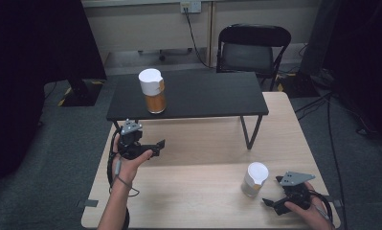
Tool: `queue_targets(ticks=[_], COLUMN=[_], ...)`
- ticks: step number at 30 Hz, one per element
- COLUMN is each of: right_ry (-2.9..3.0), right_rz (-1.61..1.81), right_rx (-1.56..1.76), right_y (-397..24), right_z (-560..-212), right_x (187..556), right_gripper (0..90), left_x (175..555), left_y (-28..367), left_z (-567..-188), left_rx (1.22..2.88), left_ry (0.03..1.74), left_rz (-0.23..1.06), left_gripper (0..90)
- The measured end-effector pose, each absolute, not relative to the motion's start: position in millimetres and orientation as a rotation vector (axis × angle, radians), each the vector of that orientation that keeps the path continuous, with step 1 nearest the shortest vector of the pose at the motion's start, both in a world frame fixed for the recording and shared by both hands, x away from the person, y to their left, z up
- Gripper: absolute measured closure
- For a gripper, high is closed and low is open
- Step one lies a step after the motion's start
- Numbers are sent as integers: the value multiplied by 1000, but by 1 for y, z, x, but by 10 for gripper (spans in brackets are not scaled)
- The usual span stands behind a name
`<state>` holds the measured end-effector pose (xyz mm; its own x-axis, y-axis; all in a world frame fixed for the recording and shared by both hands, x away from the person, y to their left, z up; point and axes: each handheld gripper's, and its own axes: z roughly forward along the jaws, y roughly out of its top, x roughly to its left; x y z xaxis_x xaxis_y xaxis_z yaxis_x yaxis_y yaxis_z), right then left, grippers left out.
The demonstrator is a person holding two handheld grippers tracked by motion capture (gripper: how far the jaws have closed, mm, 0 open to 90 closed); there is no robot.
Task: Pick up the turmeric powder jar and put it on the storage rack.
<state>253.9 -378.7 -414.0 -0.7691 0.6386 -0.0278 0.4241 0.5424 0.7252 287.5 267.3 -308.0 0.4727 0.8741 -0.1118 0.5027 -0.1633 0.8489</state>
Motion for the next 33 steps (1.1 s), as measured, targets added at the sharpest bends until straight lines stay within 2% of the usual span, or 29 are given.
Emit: queue_targets(ticks=[33], right_ry=[2493], right_rz=[1057], right_rx=[884], right_y=[-379], right_z=[-414], right_x=[254], right_gripper=[0], left_x=[285], left_y=[263], left_z=[-348], left_rx=[1841], left_ry=[1171], left_rz=[466], left_gripper=[47])
